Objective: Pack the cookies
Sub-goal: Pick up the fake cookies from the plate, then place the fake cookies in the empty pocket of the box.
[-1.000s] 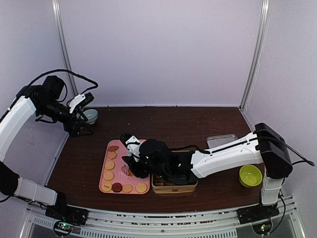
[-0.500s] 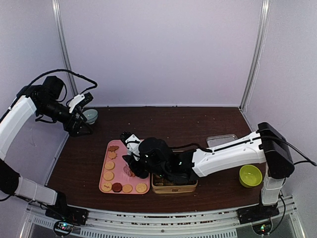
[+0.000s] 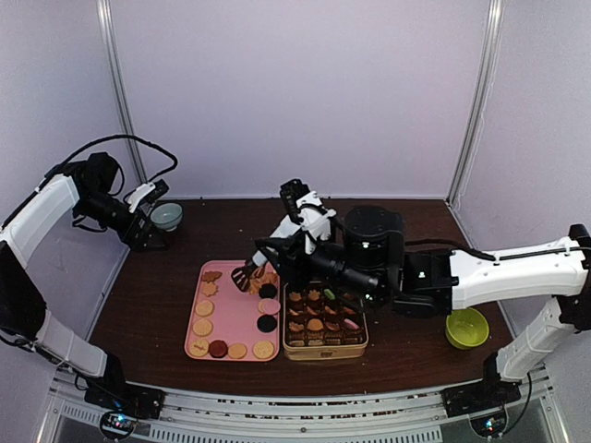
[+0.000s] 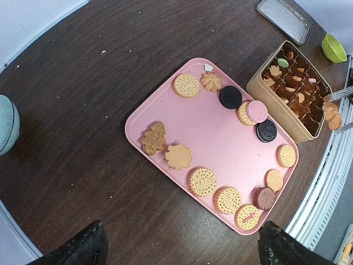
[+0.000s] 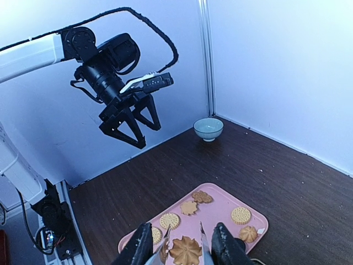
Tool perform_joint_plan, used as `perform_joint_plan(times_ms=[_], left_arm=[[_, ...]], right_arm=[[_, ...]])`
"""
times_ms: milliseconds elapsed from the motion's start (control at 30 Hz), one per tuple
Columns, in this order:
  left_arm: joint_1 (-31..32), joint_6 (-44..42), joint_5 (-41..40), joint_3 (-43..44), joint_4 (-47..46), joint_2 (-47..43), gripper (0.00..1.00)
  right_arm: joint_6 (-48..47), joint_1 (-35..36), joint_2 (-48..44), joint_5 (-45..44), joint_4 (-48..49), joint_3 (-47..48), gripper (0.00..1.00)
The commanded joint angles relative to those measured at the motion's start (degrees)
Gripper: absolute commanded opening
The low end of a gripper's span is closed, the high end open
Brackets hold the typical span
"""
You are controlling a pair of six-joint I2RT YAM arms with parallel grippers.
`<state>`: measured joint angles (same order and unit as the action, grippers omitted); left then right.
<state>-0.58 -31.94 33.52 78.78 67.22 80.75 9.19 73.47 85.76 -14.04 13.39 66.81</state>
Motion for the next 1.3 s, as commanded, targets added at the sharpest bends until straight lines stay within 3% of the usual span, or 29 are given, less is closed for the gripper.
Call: perform_joint_plan(times_ms=[0,267,800,1267], left_arm=[[-0.81,-2.14,2.61,-0.63,-2.62,1.21,0.98],[-0.89,-0.31,4.31,0.02,-4.46,4.05,0.98],[-0.84,0.07,5.37,2.3,-3.15,5.15,0.96],[-0.87,1.12,4.72,0.94,-3.15,2.42,0.97]], right_arm=[[3.5,-0.26,-5.91,-2.1,-4.27,-5.34,0.2],[10.26,0.48,-14.91,-3.28,-7.18,-13.94,0.21],[14.22,2.62,-10.11,-1.79,-4.95,-16.75,0.24],[13.75,2.62,-10.44,-4.74,-4.24,-19.25,0.39]])
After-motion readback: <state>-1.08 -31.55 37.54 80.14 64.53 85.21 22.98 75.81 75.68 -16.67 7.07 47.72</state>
